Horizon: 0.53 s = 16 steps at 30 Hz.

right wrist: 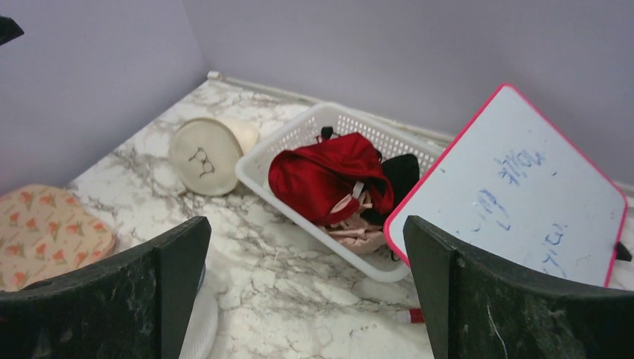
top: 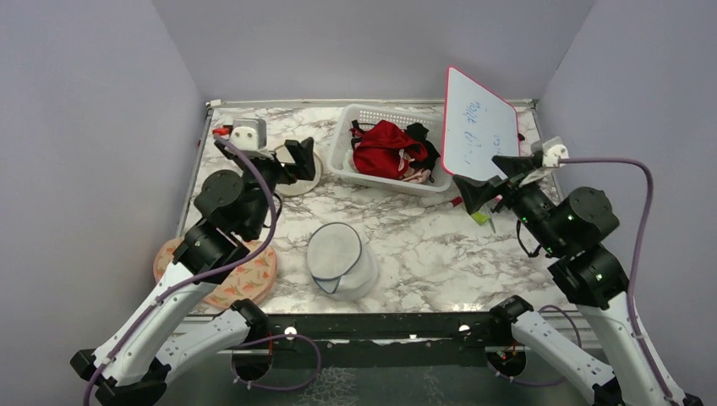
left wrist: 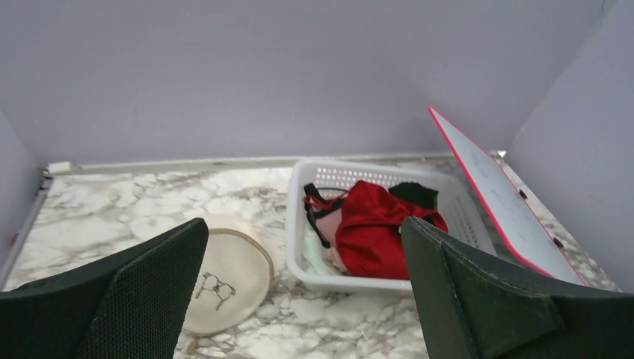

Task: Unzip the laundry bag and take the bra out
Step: Reset both arms

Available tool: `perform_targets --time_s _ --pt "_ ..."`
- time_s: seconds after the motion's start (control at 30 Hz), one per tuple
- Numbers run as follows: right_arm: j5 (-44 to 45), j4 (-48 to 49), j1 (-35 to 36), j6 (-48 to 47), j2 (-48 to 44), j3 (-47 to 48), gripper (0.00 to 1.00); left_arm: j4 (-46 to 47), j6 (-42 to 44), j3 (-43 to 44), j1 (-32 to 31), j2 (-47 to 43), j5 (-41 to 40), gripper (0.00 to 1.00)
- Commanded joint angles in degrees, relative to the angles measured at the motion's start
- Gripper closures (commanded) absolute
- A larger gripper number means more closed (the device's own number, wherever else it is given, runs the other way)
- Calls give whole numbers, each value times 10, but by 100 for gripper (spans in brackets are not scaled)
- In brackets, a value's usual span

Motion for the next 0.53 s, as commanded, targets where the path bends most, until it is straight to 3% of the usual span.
perform_targets --time_s 0.0,0.5 --pt "51 32 3 2 -42 19 0 26 64 29 4 -37 -55 1" --pt "114 55 3 38 -32 29 0 -35 54 20 4 -70 -50 1"
